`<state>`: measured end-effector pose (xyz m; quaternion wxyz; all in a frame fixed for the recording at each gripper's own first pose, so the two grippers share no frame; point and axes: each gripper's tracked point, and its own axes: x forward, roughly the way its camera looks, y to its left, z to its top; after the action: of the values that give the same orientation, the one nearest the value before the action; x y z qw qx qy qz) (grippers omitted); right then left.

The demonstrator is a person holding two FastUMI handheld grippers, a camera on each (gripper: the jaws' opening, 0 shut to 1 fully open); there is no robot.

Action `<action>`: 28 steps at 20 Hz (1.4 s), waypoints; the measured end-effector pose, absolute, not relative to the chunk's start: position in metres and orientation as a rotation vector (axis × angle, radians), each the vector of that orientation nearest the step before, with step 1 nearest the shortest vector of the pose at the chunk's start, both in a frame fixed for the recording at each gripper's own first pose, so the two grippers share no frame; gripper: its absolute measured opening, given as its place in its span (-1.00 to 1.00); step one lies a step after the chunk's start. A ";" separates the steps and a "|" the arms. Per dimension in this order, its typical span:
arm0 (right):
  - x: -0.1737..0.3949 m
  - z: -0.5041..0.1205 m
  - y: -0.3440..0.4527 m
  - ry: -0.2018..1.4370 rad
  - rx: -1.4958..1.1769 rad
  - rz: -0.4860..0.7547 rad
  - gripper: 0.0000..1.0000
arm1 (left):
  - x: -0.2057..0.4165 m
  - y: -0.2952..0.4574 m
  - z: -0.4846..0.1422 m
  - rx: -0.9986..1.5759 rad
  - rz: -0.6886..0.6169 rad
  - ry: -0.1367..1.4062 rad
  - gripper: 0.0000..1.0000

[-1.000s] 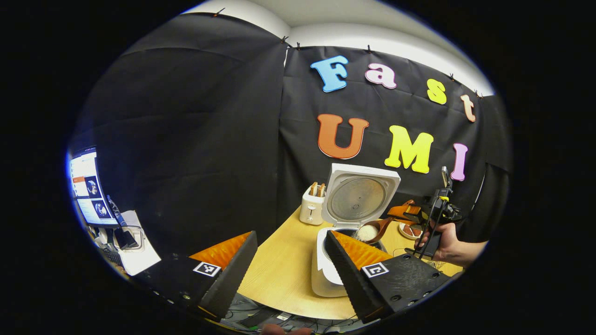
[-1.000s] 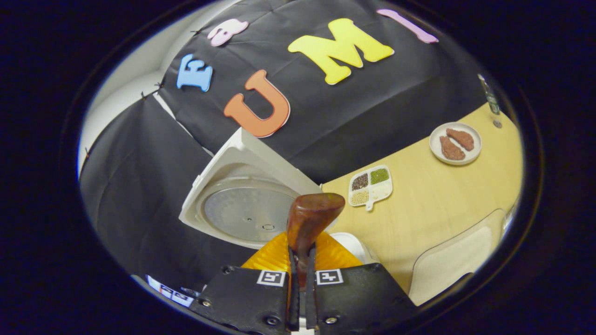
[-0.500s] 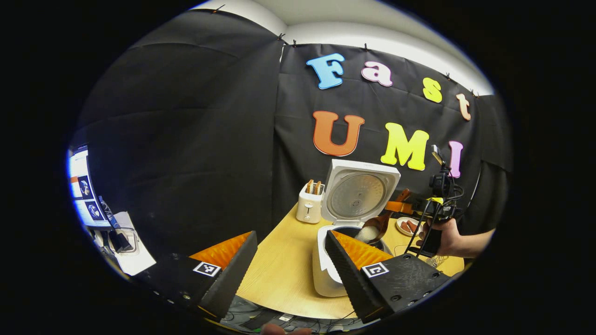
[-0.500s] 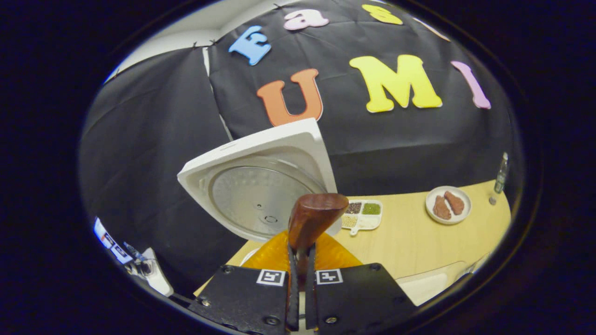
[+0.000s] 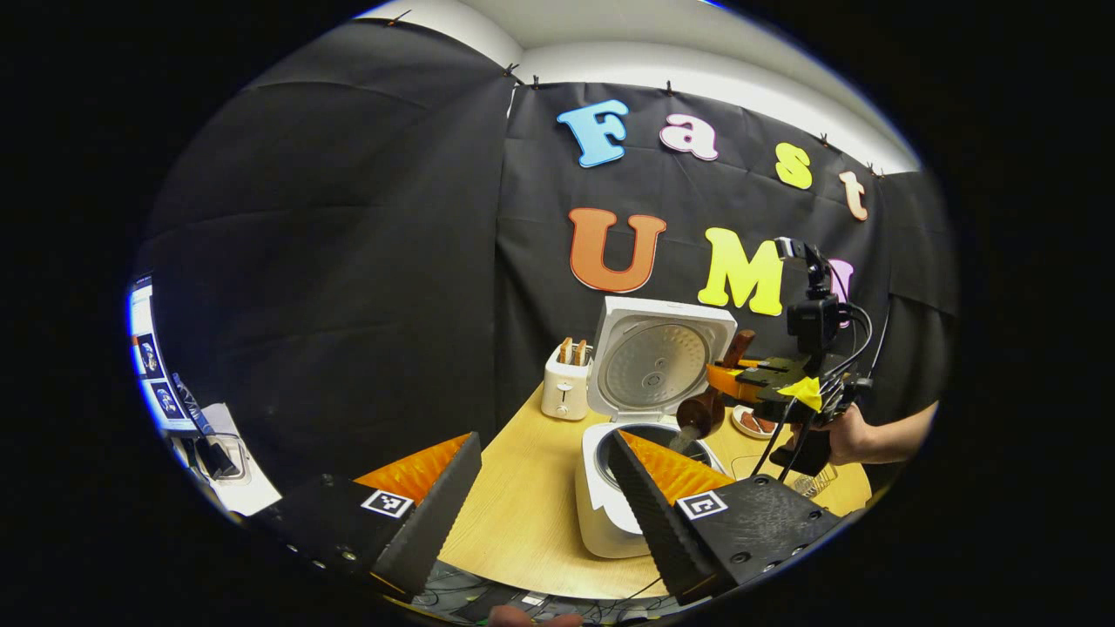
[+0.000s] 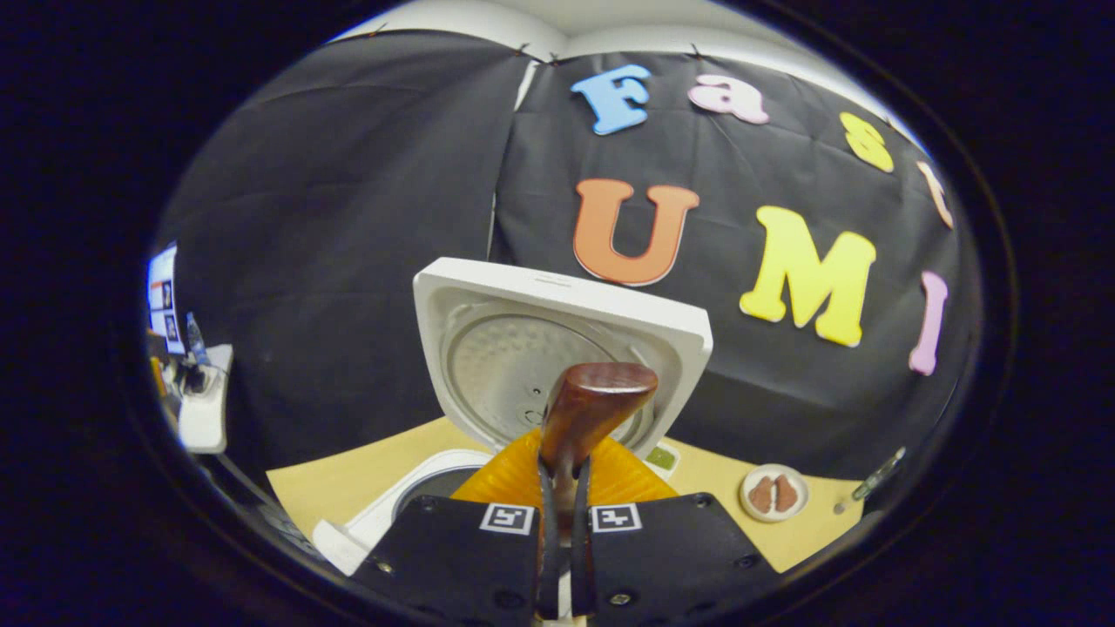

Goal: Close the left gripper, press the button to open the rice cooker; take a wooden spoon from the chopstick holder with the right hand, scoop a spoonful of rice and pour it into the rice cooker, then put the wooden spoon back into the chopstick holder.

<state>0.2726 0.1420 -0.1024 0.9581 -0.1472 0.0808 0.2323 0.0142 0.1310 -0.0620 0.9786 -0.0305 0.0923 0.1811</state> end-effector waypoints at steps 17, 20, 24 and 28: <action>0.245 -0.061 0.107 0.192 -0.062 0.496 -0.80 | 0.019 0.095 -0.043 -0.022 0.329 0.119 0.89; 0.238 -0.043 0.067 0.190 0.025 0.472 -0.78 | 0.032 0.067 -0.041 -0.009 0.292 0.120 0.89; 0.231 -0.028 -0.004 0.178 0.112 0.420 -0.79 | 0.052 0.028 -0.035 -0.024 0.237 0.104 0.89; 0.225 -0.032 -0.094 0.186 0.158 0.319 -0.79 | 0.074 -0.020 -0.034 -0.017 0.159 0.121 0.89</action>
<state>0.2248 -0.0938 -0.0323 0.9799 0.0787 0.0926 0.1584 0.0739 -0.0197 -0.0340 0.9950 -0.0085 0.0602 0.0794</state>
